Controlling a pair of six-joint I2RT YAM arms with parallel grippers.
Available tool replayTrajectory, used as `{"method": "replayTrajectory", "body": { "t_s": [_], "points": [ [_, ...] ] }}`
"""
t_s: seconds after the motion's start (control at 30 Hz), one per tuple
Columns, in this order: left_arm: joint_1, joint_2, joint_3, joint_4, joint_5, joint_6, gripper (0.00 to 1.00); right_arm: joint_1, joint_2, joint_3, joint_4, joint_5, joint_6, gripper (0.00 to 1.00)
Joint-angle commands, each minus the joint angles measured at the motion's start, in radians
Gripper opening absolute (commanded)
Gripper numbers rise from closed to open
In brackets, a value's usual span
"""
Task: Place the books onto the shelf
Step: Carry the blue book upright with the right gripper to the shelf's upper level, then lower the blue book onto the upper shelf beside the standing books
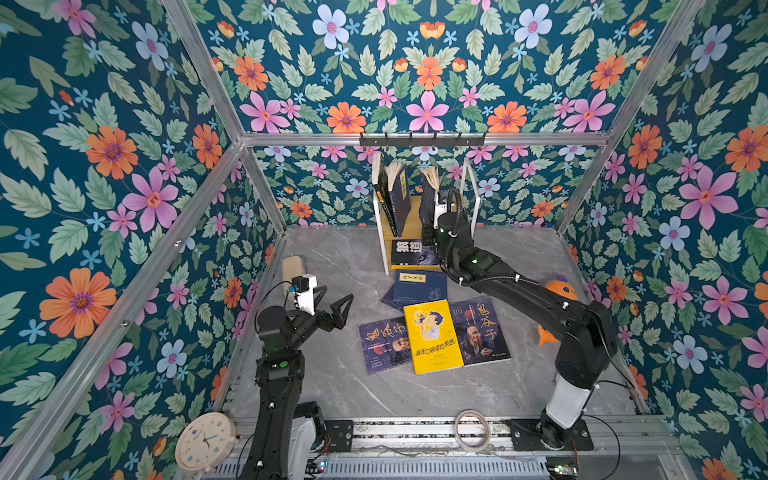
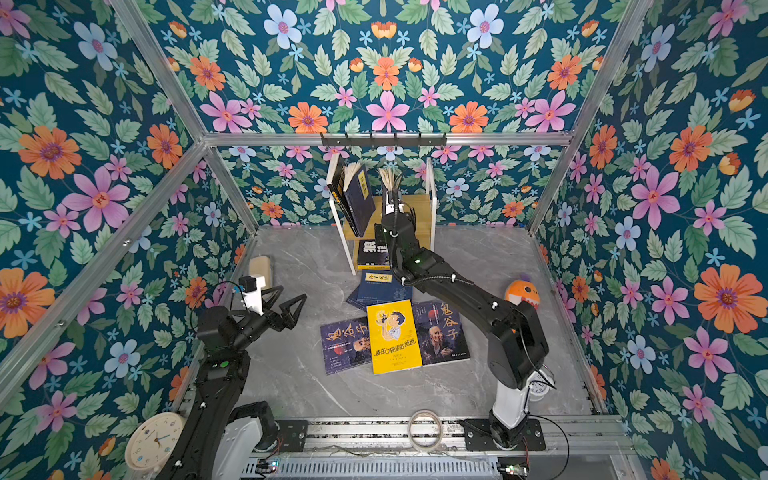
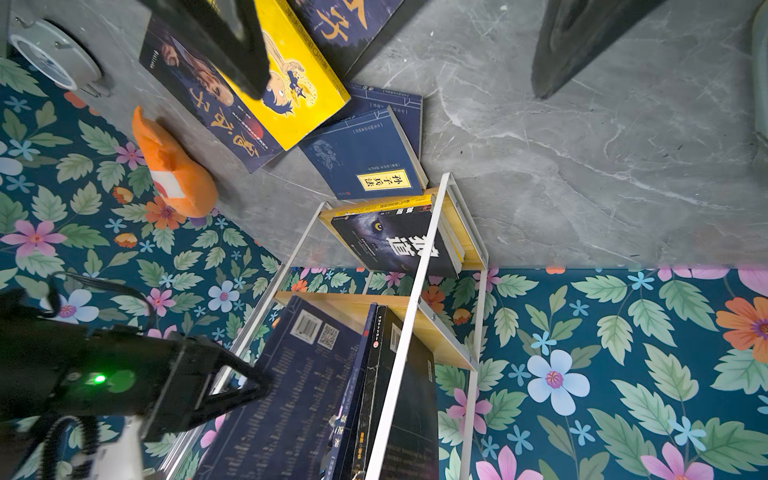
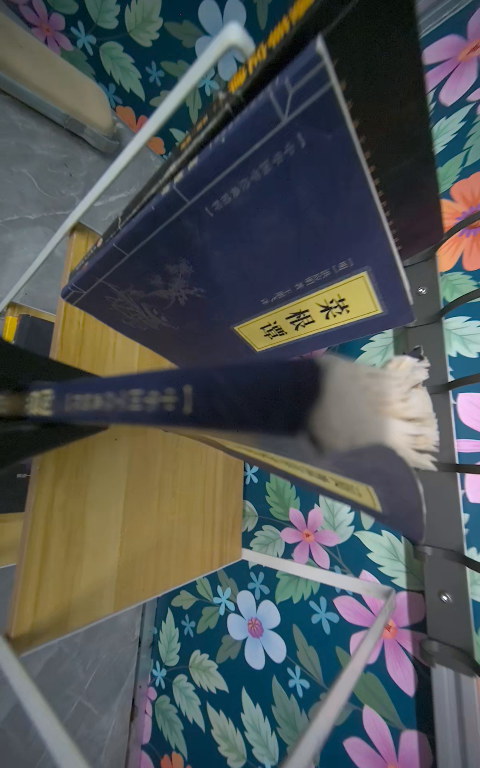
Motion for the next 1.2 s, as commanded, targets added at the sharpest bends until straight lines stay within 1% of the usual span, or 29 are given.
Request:
{"method": "replayTrajectory", "body": {
  "t_s": [0.0,0.17,0.37,0.67,1.0,1.17],
  "points": [
    [-0.005,-0.003,0.005,0.028,0.012,0.015,1.00,-0.003,0.055,0.062,0.047,0.001,-0.025,0.00],
    [-0.007,-0.004,0.005,0.019,0.008,0.021,1.00,-0.003,0.137,0.127,0.053,-0.042,-0.040,0.00],
    [-0.007,-0.002,0.005,0.015,0.005,0.026,1.00,-0.003,0.192,0.164,0.061,-0.092,-0.076,0.00],
    [-0.004,-0.002,0.004,0.014,0.001,0.026,1.00,-0.003,0.212,0.181,0.038,-0.220,-0.082,0.00],
    [-0.005,-0.001,0.001,0.014,-0.004,0.027,1.00,-0.003,0.222,0.184,-0.002,-0.319,-0.101,0.00],
    [-0.004,-0.003,0.001,0.012,-0.007,0.029,1.00,-0.003,0.236,0.206,-0.027,-0.344,-0.115,0.00]
  ]
}}
